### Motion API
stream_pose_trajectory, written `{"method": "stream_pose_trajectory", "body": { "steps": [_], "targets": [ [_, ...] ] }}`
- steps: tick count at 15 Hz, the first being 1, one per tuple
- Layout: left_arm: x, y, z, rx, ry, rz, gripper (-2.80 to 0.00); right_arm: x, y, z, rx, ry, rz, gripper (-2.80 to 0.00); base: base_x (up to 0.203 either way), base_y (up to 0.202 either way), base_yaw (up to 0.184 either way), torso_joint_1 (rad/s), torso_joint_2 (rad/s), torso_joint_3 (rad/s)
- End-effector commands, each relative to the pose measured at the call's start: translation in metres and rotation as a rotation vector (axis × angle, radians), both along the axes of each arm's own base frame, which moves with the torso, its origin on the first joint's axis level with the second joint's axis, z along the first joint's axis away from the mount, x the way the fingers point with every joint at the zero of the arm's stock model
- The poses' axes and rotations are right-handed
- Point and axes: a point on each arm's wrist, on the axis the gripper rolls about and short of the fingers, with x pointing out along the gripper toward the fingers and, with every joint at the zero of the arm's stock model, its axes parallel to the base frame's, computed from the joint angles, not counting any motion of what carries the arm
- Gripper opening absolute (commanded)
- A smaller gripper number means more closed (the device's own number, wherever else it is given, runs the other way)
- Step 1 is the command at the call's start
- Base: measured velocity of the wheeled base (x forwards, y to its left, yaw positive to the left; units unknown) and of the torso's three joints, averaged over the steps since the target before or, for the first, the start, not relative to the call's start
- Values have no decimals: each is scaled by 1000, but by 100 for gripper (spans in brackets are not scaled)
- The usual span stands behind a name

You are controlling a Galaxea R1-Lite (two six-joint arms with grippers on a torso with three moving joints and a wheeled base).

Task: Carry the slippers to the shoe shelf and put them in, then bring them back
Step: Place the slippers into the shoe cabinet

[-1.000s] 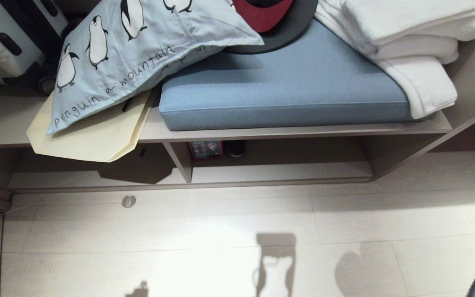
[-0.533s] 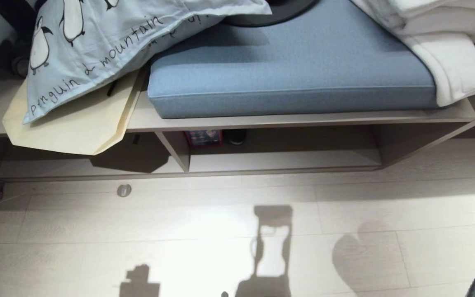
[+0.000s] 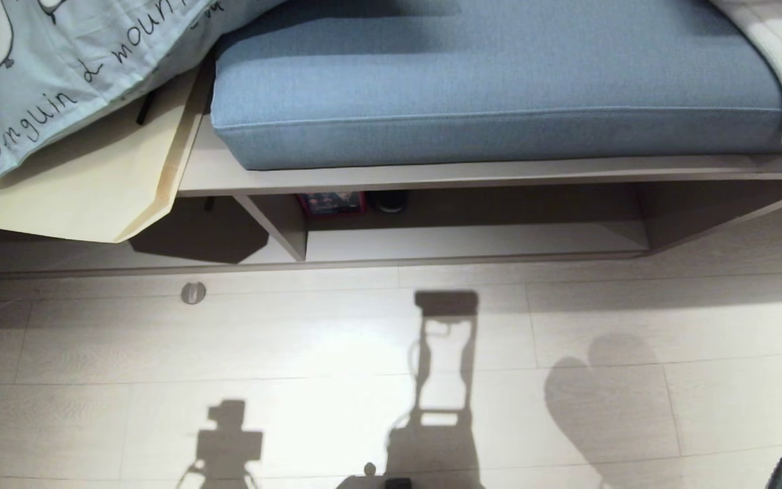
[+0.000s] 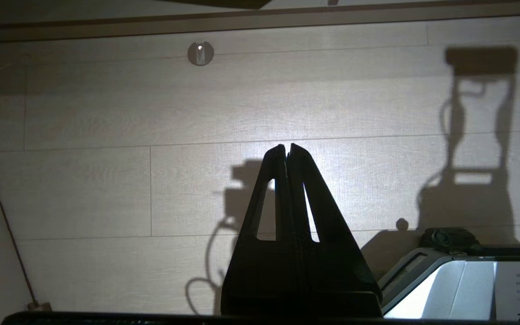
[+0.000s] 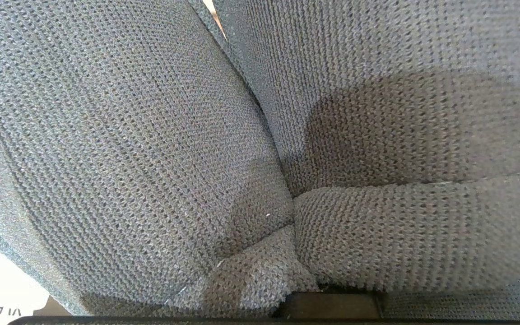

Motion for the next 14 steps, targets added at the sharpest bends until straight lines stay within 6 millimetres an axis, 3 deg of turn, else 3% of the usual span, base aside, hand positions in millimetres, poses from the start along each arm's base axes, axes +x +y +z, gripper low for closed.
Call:
{"method": "stream_pose_trajectory", "body": {
  "steps": [1, 14],
  "targets": [
    [0, 0, 0, 0, 1, 1, -280, 0, 0, 0, -1, 0, 1, -280, 0, 0, 0, 7, 2, -198],
    [0, 0, 0, 0, 1, 1, -280, 0, 0, 0, -1, 1, 1, -280, 0, 0, 0, 2, 3, -196]
  ]
}}
